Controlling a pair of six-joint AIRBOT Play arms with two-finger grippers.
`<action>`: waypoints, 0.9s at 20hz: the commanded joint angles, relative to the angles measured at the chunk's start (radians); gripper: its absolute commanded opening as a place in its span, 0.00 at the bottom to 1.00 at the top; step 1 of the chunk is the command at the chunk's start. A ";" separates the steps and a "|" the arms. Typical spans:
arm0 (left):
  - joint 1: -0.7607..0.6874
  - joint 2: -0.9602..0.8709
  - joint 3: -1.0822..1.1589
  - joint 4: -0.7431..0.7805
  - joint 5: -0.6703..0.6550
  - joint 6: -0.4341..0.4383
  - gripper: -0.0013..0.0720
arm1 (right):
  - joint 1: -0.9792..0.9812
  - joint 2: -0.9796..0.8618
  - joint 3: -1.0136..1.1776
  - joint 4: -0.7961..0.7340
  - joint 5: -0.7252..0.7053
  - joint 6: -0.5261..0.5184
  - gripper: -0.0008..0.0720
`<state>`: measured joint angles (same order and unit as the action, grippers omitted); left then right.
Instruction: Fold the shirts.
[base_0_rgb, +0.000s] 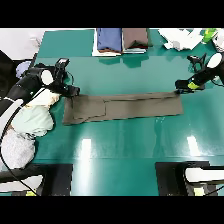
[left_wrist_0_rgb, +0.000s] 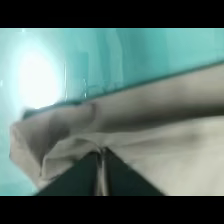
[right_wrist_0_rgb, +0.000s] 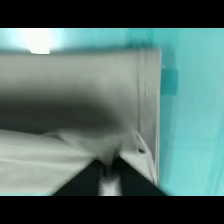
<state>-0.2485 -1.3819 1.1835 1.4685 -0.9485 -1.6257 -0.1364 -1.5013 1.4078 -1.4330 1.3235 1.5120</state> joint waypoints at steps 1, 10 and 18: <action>0.003 -0.026 0.035 -0.044 -0.006 0.003 0.55 | -0.011 -0.080 0.094 0.121 -0.020 -0.012 0.48; -0.050 -0.021 0.138 -0.108 -0.128 0.005 0.05 | -0.180 -0.076 -0.052 0.125 0.018 -0.060 0.74; -0.189 -0.026 0.138 -0.121 0.021 -0.037 0.06 | -0.144 -0.080 -0.188 0.132 -0.088 -0.074 0.73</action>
<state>-0.4015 -1.4059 1.3209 1.3537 -0.9718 -1.6409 -0.2958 -1.5776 1.2484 -1.3033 1.2690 1.4441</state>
